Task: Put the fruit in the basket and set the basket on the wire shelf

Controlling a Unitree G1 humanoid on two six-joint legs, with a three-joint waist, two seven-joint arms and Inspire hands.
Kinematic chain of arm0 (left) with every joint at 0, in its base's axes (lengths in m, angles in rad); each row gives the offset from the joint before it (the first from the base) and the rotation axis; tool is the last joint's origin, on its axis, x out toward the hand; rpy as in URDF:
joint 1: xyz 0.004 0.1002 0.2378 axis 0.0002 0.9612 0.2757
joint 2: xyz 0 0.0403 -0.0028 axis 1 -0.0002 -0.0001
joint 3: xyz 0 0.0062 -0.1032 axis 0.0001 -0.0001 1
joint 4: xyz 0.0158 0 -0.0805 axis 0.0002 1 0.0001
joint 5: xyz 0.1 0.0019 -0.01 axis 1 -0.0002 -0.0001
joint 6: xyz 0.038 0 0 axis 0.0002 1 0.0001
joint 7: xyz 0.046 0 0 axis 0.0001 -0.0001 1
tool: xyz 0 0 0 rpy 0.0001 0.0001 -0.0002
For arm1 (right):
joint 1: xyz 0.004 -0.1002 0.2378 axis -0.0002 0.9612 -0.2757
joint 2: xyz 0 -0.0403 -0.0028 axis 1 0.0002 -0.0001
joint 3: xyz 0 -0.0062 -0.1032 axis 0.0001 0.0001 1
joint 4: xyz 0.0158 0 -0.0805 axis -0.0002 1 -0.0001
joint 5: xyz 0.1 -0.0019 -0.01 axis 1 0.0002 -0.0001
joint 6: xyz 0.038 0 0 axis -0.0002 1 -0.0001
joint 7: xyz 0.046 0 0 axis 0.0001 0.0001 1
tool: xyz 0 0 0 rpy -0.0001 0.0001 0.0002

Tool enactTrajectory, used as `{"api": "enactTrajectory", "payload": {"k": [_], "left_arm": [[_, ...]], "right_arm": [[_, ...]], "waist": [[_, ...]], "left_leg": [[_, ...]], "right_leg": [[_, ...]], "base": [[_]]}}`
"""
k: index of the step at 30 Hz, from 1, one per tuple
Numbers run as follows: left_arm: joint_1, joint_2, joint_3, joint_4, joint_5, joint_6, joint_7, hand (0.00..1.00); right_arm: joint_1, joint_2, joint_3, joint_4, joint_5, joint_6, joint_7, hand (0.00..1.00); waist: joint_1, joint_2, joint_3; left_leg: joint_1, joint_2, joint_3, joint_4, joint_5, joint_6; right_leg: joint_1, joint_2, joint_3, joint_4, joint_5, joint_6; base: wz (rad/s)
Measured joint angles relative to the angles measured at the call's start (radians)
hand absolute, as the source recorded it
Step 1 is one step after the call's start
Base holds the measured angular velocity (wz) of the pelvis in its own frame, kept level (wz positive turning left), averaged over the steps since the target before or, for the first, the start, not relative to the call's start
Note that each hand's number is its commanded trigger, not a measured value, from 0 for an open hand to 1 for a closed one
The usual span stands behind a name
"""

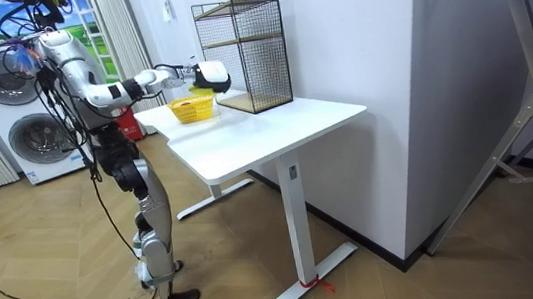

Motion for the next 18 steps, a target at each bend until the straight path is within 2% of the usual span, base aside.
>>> {"api": "enactTrajectory", "payload": {"k": [3,10,18], "left_arm": [[0.000,0.000,0.000,0.000,0.000,-0.008,0.000,0.00],[-0.016,-0.001,-0.001,0.018,0.000,-0.013,-0.001,0.00],[-0.015,-0.003,-0.001,0.017,0.001,-0.016,0.003,0.00]], "right_arm": [[0.000,0.000,0.013,-0.006,0.021,-0.001,0.000,1.00],[-0.002,0.002,0.019,-0.018,0.064,-0.001,0.000,1.00],[-0.002,0.004,0.056,-0.150,0.041,-0.002,0.017,1.00]], "waist": [[0.001,-0.002,-0.0002],[0.007,-0.010,0.0050],[0.006,-0.004,0.0047]], "left_leg": [[0.002,0.000,0.002,0.000,0.000,0.000],[-0.002,0.001,0.005,0.000,0.000,0.000],[-0.007,0.003,0.020,-0.002,0.000,0.000]], "right_leg": [[0.000,0.000,0.001,0.002,0.000,0.000],[-0.006,0.000,0.003,0.013,0.000,0.000],[-0.019,0.001,0.012,0.014,0.001,-0.002]], "base": [[0.00],[-0.01],[-0.03]]}}
